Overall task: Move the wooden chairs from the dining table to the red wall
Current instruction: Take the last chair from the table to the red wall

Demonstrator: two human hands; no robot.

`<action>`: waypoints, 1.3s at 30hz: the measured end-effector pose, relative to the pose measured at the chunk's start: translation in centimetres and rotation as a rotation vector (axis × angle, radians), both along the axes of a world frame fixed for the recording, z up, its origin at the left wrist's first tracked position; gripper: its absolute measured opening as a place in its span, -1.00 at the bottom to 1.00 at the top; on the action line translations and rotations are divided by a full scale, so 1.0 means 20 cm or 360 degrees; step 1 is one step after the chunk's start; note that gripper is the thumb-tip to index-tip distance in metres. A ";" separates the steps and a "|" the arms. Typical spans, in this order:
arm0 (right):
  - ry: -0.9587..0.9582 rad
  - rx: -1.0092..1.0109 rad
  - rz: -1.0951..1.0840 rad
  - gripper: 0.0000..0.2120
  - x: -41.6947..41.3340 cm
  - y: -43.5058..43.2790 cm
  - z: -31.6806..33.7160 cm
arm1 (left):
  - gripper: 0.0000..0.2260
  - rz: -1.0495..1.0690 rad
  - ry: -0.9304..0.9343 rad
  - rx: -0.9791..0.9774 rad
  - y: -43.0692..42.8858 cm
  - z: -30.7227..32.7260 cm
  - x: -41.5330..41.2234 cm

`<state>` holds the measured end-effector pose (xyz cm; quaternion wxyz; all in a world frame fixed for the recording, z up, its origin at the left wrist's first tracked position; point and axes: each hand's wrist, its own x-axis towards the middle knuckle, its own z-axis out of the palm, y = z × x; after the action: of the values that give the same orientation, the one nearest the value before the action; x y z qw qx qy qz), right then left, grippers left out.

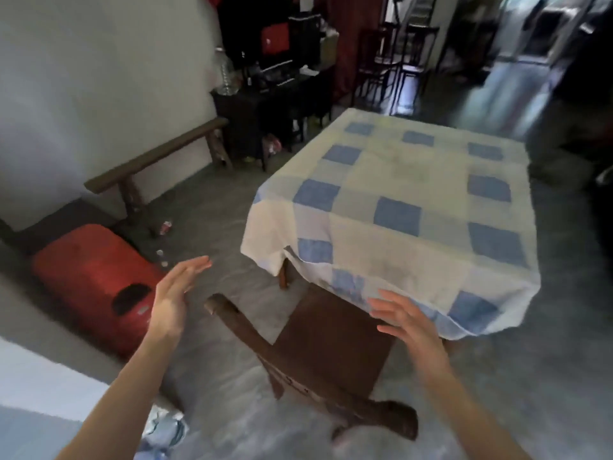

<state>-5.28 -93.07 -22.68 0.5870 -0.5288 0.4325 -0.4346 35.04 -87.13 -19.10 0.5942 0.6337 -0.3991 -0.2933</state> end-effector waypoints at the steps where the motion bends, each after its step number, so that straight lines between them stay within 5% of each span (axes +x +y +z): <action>1: 0.0034 0.0028 -0.0085 -0.61 0.00 0.04 -0.03 | -0.68 -0.0086 -0.0026 0.0034 -0.05 -0.05 0.06; 13: 0.0271 0.0091 -0.0464 -0.65 0.02 0.32 -0.12 | -0.71 -0.0914 -0.0019 0.0296 -0.38 -0.33 0.13; 25: 0.0138 0.0237 -0.0514 -0.69 0.01 0.50 -0.22 | -0.73 -0.0926 0.0044 0.0339 -0.25 -0.40 0.16; 32: 0.0054 0.0232 -0.0847 -0.68 0.07 0.59 -0.30 | -0.80 -0.0847 0.0115 0.0297 -0.23 -0.52 0.20; 35: -0.0100 0.0304 -0.1032 -0.77 0.11 0.58 -0.35 | -0.80 -0.0802 0.0359 0.0334 -0.25 -0.57 0.18; 39: -0.0246 0.0336 -0.1261 -0.66 0.15 0.55 -0.36 | -0.74 -0.0708 0.0556 0.0254 -0.27 -0.59 0.13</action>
<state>-2.37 -82.13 -29.82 0.4560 -0.2242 0.5993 -0.6185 37.55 -92.47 -30.84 0.5232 0.5152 -0.3958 -0.5515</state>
